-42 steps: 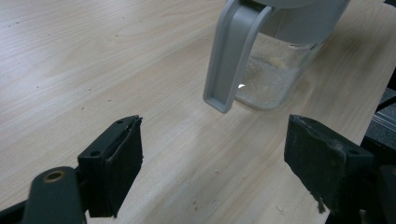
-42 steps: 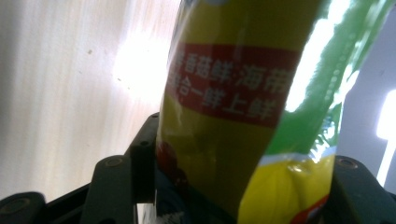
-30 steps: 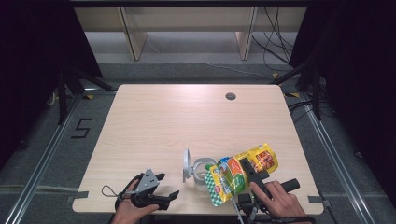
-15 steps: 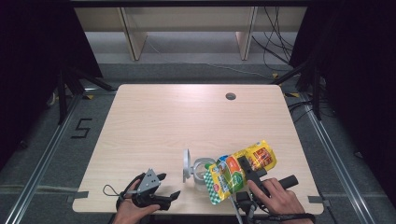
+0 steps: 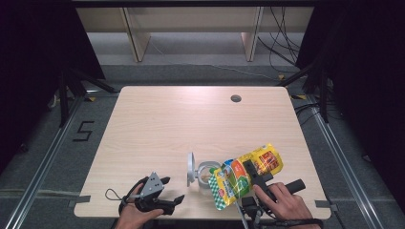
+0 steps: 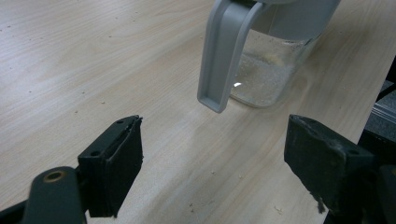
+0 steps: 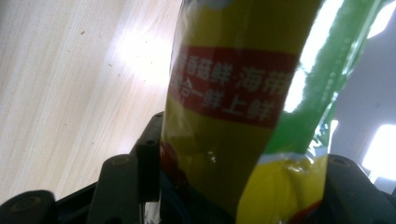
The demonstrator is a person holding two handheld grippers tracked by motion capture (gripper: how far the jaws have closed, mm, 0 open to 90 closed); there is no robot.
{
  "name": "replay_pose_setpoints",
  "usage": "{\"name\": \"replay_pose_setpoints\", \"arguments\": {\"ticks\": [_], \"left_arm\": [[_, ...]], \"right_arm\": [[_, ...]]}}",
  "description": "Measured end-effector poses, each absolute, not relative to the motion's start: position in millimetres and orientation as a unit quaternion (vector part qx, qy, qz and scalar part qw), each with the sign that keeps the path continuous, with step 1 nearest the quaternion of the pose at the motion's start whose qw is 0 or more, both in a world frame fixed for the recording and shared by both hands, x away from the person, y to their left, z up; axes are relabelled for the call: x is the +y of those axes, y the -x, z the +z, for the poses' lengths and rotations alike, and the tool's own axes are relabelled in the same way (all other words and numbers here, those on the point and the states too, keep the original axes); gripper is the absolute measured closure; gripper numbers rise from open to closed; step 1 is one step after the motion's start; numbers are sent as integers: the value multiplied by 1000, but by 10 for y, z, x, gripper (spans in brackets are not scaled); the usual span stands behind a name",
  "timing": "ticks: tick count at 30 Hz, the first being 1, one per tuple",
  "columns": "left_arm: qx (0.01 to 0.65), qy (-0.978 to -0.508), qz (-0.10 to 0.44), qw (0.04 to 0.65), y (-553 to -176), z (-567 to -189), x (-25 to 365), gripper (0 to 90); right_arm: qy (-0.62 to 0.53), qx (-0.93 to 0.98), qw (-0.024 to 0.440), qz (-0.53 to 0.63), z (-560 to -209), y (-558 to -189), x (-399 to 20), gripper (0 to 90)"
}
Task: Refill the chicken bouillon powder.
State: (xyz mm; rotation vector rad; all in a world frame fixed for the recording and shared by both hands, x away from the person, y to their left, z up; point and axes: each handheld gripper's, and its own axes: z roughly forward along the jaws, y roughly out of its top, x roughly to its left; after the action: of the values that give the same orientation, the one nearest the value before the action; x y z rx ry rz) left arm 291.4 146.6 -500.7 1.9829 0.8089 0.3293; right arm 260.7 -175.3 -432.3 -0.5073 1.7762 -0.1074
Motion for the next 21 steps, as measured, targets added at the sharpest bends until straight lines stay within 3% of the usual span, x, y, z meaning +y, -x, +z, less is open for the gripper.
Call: {"name": "replay_pose_setpoints", "arguments": {"ticks": [21], "left_arm": [[328,-814,134,461,-2922,-5009,1480,186]], "right_arm": [[229,765,599,-52,-4327,-2581,-1736,478]]}}
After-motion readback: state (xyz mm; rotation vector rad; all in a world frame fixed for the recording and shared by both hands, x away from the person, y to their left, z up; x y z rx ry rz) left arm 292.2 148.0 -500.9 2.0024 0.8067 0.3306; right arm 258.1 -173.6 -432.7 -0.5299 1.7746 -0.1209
